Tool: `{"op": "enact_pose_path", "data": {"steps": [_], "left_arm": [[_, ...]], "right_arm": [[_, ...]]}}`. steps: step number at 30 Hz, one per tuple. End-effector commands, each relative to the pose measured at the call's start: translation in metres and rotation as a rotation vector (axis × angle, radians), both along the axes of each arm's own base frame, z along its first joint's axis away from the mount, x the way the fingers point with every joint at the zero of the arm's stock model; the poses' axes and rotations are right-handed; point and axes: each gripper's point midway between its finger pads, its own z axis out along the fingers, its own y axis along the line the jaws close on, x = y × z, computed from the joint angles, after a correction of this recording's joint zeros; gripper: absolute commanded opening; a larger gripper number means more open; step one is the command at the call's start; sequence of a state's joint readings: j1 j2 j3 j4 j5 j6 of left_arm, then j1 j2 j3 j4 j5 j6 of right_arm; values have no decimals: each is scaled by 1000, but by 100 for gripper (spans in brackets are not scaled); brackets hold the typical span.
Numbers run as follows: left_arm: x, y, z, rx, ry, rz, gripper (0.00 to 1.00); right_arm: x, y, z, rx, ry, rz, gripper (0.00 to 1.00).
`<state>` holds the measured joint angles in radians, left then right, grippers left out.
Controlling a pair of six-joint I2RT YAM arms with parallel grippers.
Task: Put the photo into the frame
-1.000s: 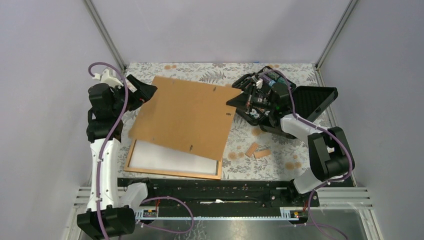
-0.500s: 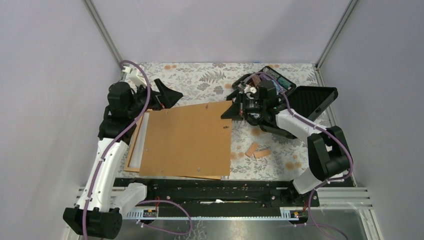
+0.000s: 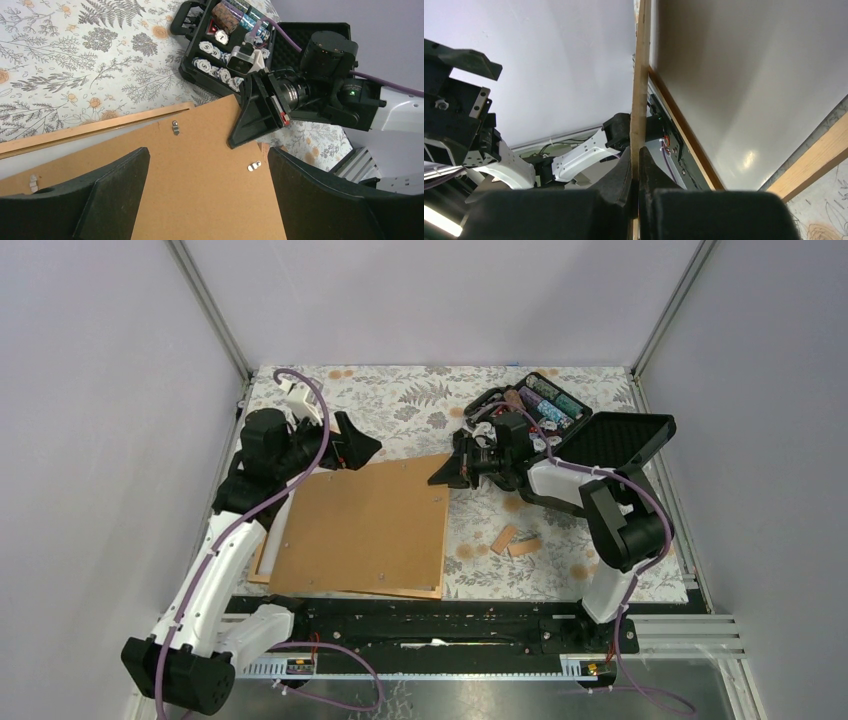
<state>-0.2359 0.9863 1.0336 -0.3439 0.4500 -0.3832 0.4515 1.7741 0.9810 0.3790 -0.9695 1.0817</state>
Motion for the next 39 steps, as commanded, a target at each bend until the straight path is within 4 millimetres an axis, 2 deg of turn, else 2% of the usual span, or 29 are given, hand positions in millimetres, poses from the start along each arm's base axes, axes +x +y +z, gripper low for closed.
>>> {"op": "enact_pose_path", "data": {"steps": [1,12,17,24,29,32,35,39], "left_arm": [[-3,-3,6,26,-65,-18,93],[-11,-13,1,54,-59,-47,93],[-14,-17,-4,60,-51,-61,93],[-13,-19,-7,56,-35,-68,93],[-15,-18,-8,53,-42,-58,93],[-13,-17,-10,55,-36,-53,93],[-17,-17,-7,44,-50,-56,93],[-11,-11,-10,58,-46,-26,93]], "right_arm": [[20,10,33,91,-81,-14,0],[45,22,23,78,-110,-30,0],[47,32,8,78,-83,-10,0],[45,43,6,118,-83,0,0],[46,48,-4,99,-111,-31,0],[46,51,-5,107,-125,-43,6],[42,52,-17,60,-129,-46,15],[39,46,-35,-75,-165,-51,35]]}}
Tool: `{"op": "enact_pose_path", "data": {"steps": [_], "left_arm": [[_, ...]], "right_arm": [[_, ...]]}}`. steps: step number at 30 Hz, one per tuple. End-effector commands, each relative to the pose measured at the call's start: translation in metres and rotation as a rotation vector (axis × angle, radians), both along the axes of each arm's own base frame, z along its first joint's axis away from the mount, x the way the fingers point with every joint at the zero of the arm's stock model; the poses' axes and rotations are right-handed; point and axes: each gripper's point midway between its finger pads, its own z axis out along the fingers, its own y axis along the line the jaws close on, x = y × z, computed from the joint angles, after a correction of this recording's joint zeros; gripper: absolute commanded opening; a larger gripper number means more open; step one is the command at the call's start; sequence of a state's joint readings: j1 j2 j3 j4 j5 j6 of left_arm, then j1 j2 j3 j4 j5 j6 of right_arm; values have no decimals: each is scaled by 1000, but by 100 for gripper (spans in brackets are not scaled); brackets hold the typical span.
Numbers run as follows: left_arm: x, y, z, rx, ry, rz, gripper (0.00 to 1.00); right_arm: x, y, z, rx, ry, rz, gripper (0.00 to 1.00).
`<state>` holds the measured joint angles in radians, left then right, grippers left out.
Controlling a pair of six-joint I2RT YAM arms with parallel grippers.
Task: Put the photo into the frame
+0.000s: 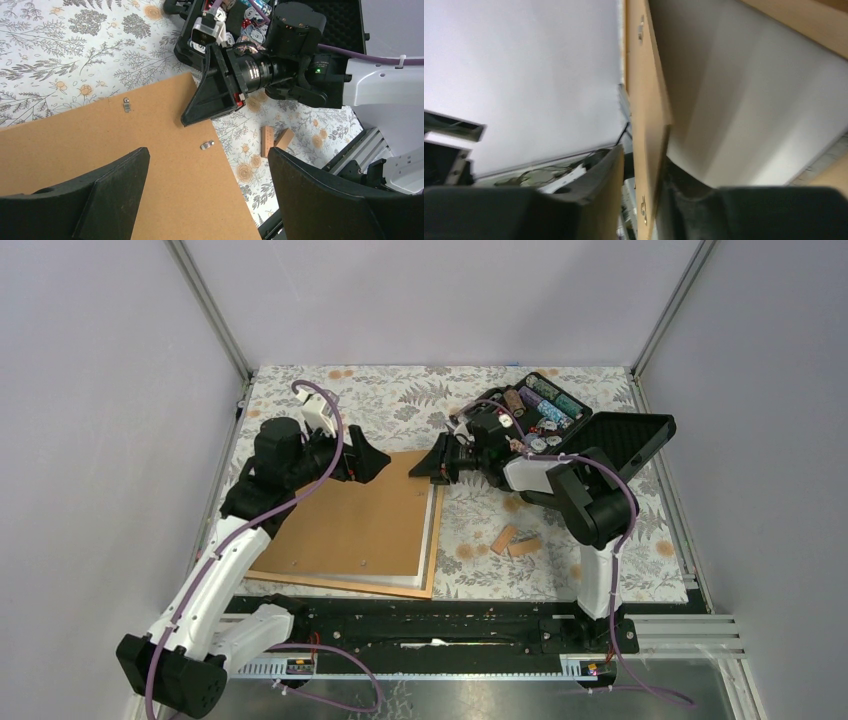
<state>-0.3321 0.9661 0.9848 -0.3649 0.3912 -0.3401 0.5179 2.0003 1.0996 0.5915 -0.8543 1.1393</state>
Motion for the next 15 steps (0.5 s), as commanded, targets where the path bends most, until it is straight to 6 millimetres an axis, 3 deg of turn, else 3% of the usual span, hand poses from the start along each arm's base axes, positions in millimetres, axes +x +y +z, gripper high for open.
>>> {"op": "enact_pose_path", "data": {"steps": [1,3,8,15], "left_arm": [[6,6,12,-8,-59,28,93],[5,7,16,-21,-63,25,93],[10,14,15,-31,-63,49,93],[22,32,11,-31,-64,117,93]], "right_arm": [[0,-1,-4,-132,-132,-9,42],[2,-12,-12,-246,-170,-29,54],[-1,-39,-30,-480,-153,-46,69],[-7,-67,-27,-645,-206,-16,99]]}}
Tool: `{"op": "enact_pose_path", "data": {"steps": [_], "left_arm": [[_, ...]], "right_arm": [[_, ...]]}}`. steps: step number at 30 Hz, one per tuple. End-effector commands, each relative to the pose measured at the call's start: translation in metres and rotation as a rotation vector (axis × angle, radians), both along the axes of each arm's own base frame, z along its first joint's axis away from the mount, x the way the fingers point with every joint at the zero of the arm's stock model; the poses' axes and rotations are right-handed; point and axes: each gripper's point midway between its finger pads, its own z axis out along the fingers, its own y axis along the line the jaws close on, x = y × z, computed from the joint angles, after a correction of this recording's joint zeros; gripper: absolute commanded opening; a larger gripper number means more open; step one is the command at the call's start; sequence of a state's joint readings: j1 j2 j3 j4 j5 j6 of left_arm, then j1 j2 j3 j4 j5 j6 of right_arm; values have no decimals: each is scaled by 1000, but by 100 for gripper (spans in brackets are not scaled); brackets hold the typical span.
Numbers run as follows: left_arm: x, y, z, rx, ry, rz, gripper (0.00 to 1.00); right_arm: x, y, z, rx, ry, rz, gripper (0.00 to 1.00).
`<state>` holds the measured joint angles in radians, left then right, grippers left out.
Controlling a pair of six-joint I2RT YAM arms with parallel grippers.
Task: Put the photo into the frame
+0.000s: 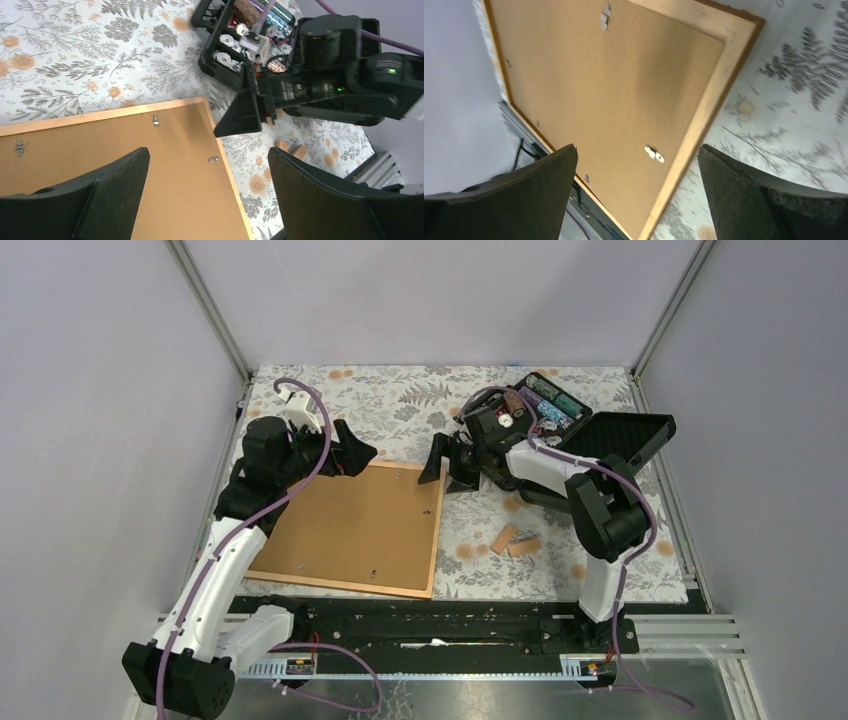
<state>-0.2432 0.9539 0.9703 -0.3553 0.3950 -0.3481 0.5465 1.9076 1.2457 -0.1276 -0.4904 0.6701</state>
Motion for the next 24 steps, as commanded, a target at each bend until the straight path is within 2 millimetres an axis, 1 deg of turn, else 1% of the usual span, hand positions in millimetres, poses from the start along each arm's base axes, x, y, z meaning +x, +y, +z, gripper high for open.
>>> {"op": "enact_pose_path", "data": {"steps": [1,5,6,8,9,10,11,12,14,15,16,18,20,24], "left_arm": [[13,12,10,-17,-57,49,93],[21,22,6,-38,-39,80,93],[22,23,4,-41,-34,85,93],[26,29,-1,-35,-24,111,93],[28,30,-3,-33,-19,119,93],[29,31,-5,-33,-13,122,93],[29,31,-6,-32,-8,122,93],[30,31,-8,-34,-2,123,93],[32,31,-12,-32,10,128,93],[33,33,-15,-26,18,136,93],[35,34,-17,-22,23,141,93],[36,35,-21,-18,34,148,92],[39,36,-24,-17,49,156,93],[44,43,-33,-1,74,186,93]], "right_arm": [[-4,-25,24,-138,-105,32,100],[-3,-43,22,-232,-143,19,100],[-5,-45,20,-238,-138,16,100],[-10,-40,15,-219,-124,4,97],[-12,-35,12,-204,-120,-3,94],[-15,-30,8,-192,-115,-7,87],[-18,-27,3,-188,-105,-10,77],[-20,-26,-4,-197,-99,-16,70],[-27,-28,-13,-207,-87,-19,60],[-30,-28,-15,-200,-84,-17,52],[-35,-28,-18,-195,-81,-10,47],[-42,-30,-24,-193,-74,3,42],[-48,-26,-29,-175,-68,27,37],[-59,-19,-40,-163,-45,61,38]]}}
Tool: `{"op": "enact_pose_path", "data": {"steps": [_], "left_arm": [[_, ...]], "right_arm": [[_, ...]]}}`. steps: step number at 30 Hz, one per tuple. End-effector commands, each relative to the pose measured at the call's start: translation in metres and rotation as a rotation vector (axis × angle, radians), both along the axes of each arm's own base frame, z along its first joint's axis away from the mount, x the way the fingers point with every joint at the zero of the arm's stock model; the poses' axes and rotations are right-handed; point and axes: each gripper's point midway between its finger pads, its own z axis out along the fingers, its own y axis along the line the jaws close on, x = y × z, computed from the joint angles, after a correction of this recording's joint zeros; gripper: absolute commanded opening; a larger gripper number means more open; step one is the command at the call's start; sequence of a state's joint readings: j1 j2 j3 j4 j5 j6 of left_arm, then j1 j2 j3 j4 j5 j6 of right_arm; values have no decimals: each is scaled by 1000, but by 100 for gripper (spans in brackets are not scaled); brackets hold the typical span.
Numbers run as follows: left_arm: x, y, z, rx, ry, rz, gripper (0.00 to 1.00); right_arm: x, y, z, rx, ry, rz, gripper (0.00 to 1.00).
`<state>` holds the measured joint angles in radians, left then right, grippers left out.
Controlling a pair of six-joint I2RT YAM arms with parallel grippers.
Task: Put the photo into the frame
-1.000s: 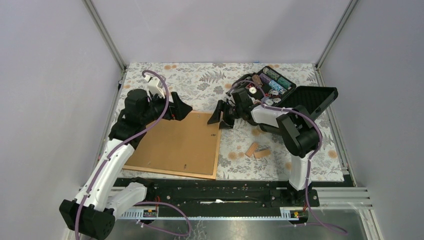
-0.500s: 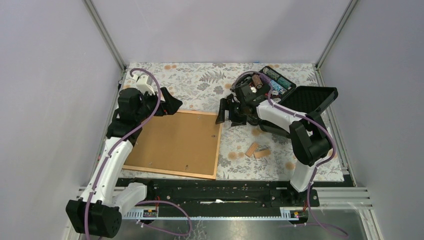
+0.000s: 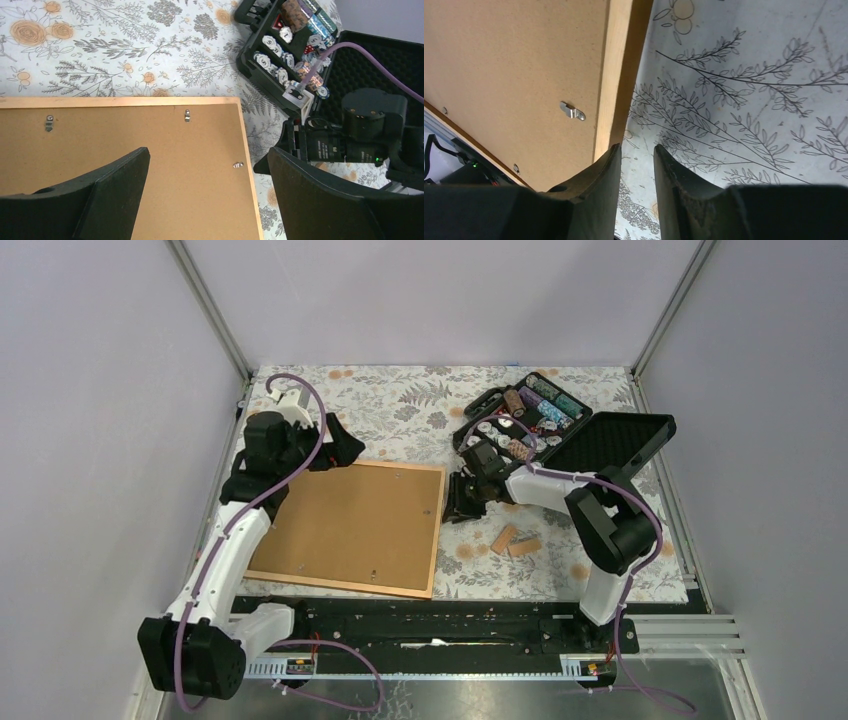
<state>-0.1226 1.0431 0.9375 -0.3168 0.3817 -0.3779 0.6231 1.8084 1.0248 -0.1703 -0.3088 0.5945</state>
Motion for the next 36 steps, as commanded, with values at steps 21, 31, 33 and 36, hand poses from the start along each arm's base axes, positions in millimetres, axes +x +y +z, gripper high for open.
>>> {"op": "enact_pose_path", "data": {"steps": [21,31,33,36], "left_arm": [[21,33,-20,87,14,174,92],[23,35,-31,122,40,212,92],[24,26,-35,111,59,203,92],[23,0,-46,81,108,164,92]], "right_arm": [[5,29,-21,17,-65,-48,45],[27,11,-31,-171,-183,-116,47],[36,10,-23,-184,-221,-119,46],[48,2,-19,-228,-243,-125,38]]}}
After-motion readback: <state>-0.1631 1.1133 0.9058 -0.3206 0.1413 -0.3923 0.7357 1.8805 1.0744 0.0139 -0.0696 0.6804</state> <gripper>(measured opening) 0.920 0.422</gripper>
